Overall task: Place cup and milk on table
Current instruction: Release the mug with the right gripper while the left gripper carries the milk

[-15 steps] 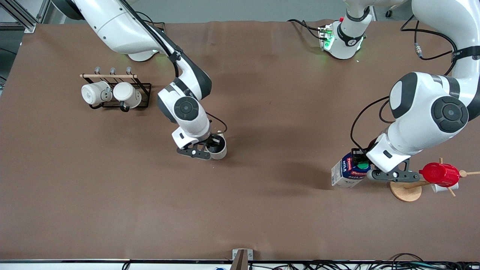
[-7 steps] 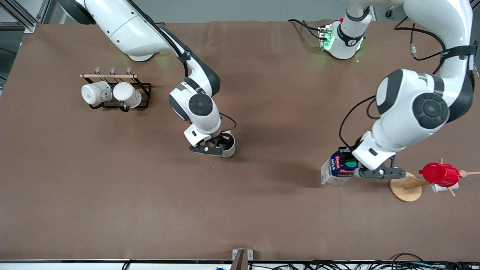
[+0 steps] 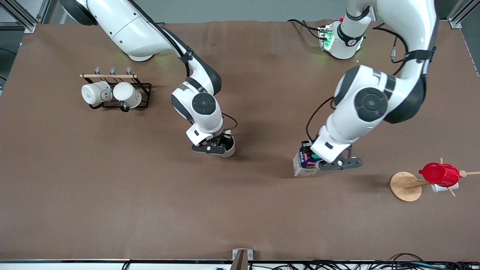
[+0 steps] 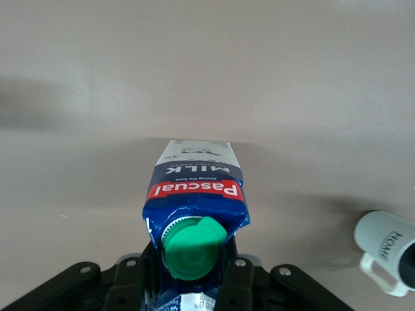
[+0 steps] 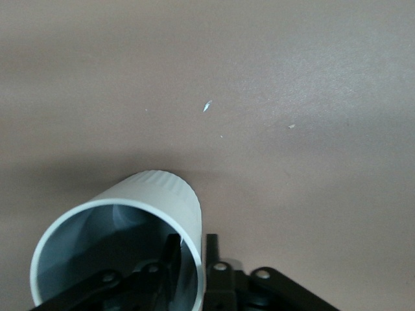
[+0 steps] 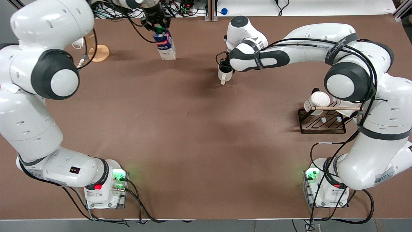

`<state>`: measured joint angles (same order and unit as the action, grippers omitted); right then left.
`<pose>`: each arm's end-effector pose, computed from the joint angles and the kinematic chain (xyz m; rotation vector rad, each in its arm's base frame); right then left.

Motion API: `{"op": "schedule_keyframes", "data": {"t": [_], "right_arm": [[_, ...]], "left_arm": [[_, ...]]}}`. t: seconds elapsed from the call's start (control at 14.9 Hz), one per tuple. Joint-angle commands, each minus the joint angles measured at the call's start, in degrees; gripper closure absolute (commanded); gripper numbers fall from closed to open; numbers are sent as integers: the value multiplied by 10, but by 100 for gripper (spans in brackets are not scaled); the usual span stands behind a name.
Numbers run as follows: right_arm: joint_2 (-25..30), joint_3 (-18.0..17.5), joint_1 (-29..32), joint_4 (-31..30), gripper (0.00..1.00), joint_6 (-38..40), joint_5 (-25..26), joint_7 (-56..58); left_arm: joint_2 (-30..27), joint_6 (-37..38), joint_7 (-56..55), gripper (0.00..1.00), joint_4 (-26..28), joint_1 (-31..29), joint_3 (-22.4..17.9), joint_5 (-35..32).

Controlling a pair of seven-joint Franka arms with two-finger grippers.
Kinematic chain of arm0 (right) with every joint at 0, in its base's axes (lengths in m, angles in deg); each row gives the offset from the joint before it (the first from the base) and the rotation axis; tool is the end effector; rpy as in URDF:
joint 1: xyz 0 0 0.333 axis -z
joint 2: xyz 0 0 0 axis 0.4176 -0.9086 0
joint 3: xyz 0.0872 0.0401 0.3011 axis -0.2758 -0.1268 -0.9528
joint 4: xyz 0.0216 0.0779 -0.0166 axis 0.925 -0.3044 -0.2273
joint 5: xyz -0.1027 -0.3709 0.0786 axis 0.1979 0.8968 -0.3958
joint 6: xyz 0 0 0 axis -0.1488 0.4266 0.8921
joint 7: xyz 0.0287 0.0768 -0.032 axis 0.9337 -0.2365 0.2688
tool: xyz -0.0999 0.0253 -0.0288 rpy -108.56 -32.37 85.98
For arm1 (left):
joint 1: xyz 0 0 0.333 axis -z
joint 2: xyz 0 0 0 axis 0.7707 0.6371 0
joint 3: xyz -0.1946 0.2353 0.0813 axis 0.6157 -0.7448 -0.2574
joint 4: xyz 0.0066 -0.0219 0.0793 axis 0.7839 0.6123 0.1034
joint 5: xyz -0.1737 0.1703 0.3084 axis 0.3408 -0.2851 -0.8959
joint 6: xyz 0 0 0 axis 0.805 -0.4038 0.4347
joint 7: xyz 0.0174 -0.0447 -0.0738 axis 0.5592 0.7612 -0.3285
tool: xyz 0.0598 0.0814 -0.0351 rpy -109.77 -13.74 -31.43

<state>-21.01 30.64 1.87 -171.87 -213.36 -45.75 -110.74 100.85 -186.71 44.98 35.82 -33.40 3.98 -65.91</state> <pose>0.5433 0.4233 0.2372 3.1310 -0.1997 0.0391 0.6230 -0.2968 0.4214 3.0743 0.1510 0.0003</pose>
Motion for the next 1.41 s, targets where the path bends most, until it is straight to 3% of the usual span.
{"op": "schedule_keyframes", "data": {"t": [0.0,0.13,0.2,0.34,0.67,0.94,1.07,1.28,1.34], "right_arm": [[-11,-3,0,10,61,-2,18,-15],[-9,-4,1,11,9,-2,13,-15],[-5,-4,6,18,0,0,9,-17],[7,-5,12,31,0,9,8,-13],[133,-31,96,26,0,120,5,38],[222,-21,152,27,0,193,-12,99],[257,11,170,27,0,217,-41,145],[300,89,170,27,0,266,-80,262],[315,117,170,27,0,285,-98,298]], "left_arm": [[31,8,-63,68,-39,41,-3,5],[45,5,-106,68,-45,73,-3,5],[52,3,-129,68,-53,88,-3,5],[69,3,-162,68,-67,112,-3,5],[99,-18,-184,68,-86,149,-3,5],[117,-36,-193,68,-97,175,-3,5],[117,-36,-194,67,-96,182,-2,5],[120,-35,-193,62,-95,182,-2,6],[124,-36,-192,54,-96,183,-2,6]]}}
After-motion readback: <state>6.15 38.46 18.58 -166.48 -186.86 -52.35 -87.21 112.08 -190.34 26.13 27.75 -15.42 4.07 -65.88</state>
